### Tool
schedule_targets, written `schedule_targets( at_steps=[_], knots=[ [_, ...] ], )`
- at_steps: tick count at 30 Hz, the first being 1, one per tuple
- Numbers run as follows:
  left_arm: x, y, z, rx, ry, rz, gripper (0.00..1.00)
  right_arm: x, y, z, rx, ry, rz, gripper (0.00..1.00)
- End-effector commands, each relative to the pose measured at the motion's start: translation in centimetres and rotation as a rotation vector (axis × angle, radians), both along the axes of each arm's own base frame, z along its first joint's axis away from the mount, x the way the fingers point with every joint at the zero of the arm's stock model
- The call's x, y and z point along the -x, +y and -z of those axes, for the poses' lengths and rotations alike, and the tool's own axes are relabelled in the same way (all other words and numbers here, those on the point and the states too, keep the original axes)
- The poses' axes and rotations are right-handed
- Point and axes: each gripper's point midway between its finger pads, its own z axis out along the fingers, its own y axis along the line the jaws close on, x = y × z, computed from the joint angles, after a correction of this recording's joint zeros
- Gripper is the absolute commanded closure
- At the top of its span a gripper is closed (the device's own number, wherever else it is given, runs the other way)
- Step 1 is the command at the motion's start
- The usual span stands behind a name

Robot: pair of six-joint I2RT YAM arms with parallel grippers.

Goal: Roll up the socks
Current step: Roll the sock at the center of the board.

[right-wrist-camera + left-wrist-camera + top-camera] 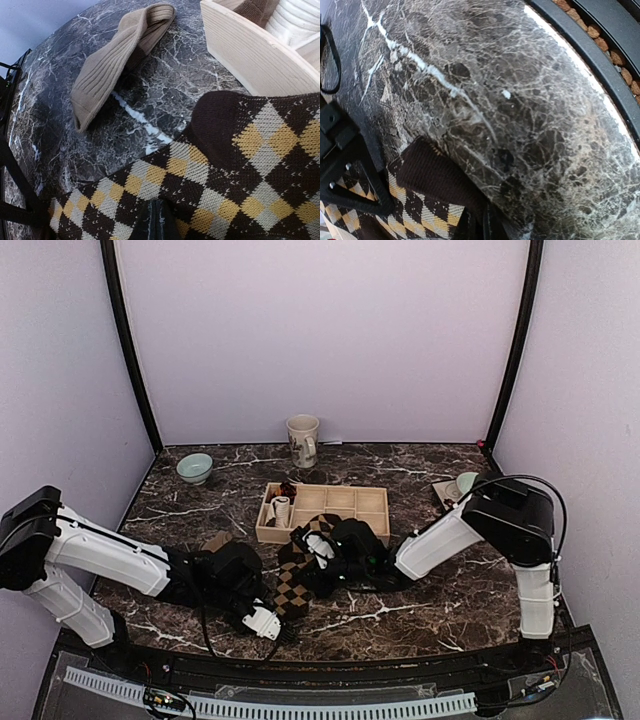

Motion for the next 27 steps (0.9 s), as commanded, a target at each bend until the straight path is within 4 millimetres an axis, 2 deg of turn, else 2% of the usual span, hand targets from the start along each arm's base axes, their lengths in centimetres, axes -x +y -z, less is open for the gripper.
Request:
schedule_targets(
  at_steps=[1, 3, 5, 8, 10, 14, 17, 24, 27],
  knots=[
    [1.9, 1.2, 0.8, -0.062, 0.036, 0.055, 1.00, -2.0, -2.0, 3.0, 0.129, 0.023, 0.127, 1.00],
    [1.9, 1.2, 0.9, -0.065, 0.041, 0.047, 1.00, -1.9, -2.2, 2.2, 0.104, 0.010, 0.129, 1.00],
    [1.8, 1.4, 1.1, -0.071, 0.041, 0.036, 1.00, -1.4, -2.6, 0.3, 0.031, 0.001, 0.125, 1.00],
    [1.9, 1.8, 1.3, -0.074, 0.041, 0.024, 1.00, 0.6, -2.6, -4.4, -0.124, -0.004, 0.049, 0.83],
    [1.9, 2.2, 1.6, -0.077, 0.032, 0.021, 1.00, 2.1, -2.9, -6.1, -0.188, 0.021, 0.006, 0.75],
    [1.8, 2.5, 1.9, -0.072, -0.012, 0.050, 1.00, 4.7, -3.4, -6.5, -0.203, 0.073, -0.041, 0.69],
    [1.6, 2.2, 2.0, -0.064, -0.025, 0.060, 1.00, 6.3, -2.7, -6.3, -0.170, 0.051, -0.079, 0.69],
    [1.5, 1.9, 1.8, -0.054, -0.040, 0.078, 1.00, 7.4, -0.7, -3.7, -0.082, 0.052, -0.112, 0.72],
    [1.4, 1.9, 1.8, -0.054, -0.044, 0.078, 1.00, 7.2, 0.0, -2.7, -0.017, 0.011, -0.107, 0.73]
  ],
)
